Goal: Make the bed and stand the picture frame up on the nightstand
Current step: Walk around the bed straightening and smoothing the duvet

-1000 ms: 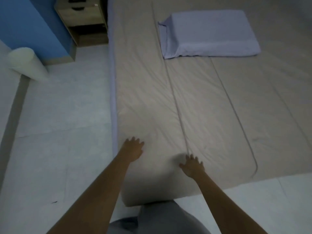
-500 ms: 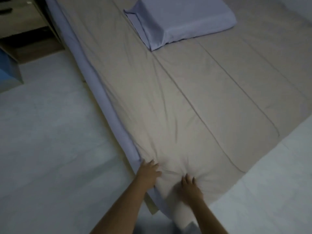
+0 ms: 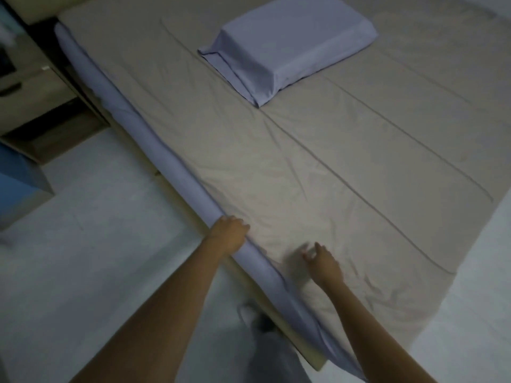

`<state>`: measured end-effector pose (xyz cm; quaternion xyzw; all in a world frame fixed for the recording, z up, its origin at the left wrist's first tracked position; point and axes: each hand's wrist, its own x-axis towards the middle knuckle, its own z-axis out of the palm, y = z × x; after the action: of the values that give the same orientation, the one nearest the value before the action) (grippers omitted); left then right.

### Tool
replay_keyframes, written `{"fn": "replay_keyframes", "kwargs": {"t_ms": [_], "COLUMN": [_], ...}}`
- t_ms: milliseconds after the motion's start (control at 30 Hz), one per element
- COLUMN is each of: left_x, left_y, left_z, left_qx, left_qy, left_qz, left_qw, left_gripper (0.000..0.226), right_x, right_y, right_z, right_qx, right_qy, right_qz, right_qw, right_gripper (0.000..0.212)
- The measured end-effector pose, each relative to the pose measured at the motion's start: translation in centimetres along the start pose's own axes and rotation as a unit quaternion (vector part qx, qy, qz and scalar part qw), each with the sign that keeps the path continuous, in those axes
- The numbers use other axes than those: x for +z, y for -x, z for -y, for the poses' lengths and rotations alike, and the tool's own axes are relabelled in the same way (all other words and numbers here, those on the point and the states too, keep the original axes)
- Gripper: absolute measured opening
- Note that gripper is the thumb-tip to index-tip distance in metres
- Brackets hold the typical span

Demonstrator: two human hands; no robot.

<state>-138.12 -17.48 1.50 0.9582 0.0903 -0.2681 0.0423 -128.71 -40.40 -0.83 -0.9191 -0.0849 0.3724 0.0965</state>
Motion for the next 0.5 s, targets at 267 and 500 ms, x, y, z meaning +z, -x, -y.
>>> {"fn": "replay_keyframes", "kwargs": {"t_ms": [267, 500], "left_x": [-2.4, 0.0], "left_y": [-10.7, -21.3], "left_z": [18.4, 30.8], "left_qx": [-0.032, 0.057], "left_qy": [-0.032, -0.064], "left_qz": [0.012, -0.02], "left_qw": [0.999, 0.996], "left_gripper": [0.054, 0.042], "right_x": [5.9, 9.4], "right_y": [-8.6, -16.1], "right_z": [19.2, 23.0], "right_qx": [-0.108, -0.082], "right_qy": [0.014, 0.056], "right_qz": [-0.072, -0.127], "right_qw": [0.991, 0.987], "right_gripper": [0.075, 0.049]}}
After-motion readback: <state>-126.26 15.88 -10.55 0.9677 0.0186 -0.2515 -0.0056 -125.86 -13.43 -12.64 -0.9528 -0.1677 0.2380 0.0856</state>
